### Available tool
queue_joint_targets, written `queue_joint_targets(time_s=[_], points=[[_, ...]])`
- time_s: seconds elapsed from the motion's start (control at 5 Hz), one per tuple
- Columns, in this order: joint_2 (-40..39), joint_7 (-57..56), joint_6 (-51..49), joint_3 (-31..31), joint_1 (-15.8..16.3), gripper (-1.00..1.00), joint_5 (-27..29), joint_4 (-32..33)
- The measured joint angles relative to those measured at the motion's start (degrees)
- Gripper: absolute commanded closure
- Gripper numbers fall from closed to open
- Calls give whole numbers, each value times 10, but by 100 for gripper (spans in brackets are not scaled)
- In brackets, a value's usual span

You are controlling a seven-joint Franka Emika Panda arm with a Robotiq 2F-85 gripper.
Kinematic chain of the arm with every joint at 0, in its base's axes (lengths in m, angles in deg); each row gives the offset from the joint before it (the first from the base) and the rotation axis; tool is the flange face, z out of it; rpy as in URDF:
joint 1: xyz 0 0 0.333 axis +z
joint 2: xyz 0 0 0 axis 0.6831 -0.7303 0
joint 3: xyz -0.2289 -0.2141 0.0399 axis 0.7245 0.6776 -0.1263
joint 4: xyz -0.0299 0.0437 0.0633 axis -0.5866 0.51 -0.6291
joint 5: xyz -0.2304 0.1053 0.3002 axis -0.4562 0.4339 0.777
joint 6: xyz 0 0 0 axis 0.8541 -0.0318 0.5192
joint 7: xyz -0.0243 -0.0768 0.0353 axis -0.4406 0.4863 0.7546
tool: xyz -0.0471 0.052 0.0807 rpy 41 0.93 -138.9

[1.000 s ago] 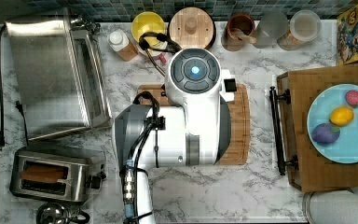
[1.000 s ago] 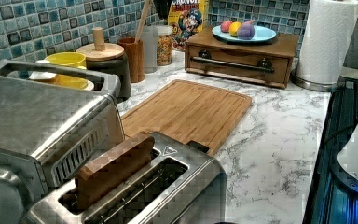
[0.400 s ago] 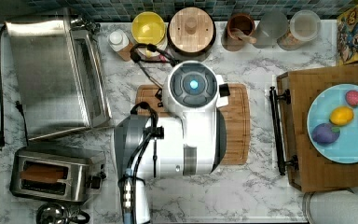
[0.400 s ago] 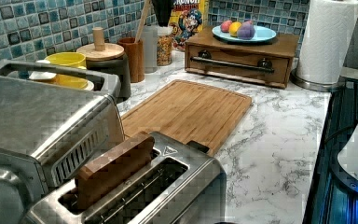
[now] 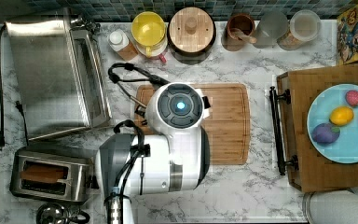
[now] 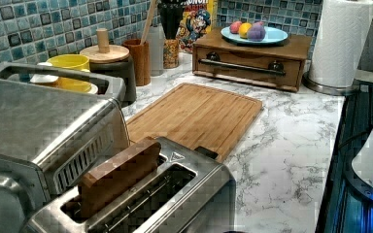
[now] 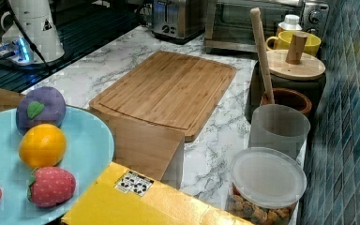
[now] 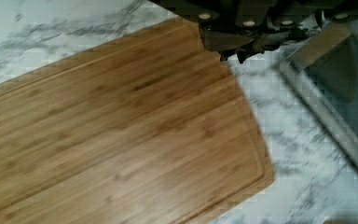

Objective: Turn on the toaster.

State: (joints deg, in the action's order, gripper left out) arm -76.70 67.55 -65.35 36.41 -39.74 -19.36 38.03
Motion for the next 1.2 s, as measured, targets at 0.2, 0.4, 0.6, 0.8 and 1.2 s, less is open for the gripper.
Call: queue_joint_targets(time_s=[0.2, 0.4, 0.6, 0.8, 1.2], points=[[8, -18, -1, -24, 7, 100, 3, 13], [23, -35, -21, -50, 21, 100, 20, 31], [32, -37, -23, -73, 40, 100, 23, 48], [49, -49, -17, -94, 46, 100, 34, 78], [112, -79, 7, -122, 62, 100, 83, 167]])
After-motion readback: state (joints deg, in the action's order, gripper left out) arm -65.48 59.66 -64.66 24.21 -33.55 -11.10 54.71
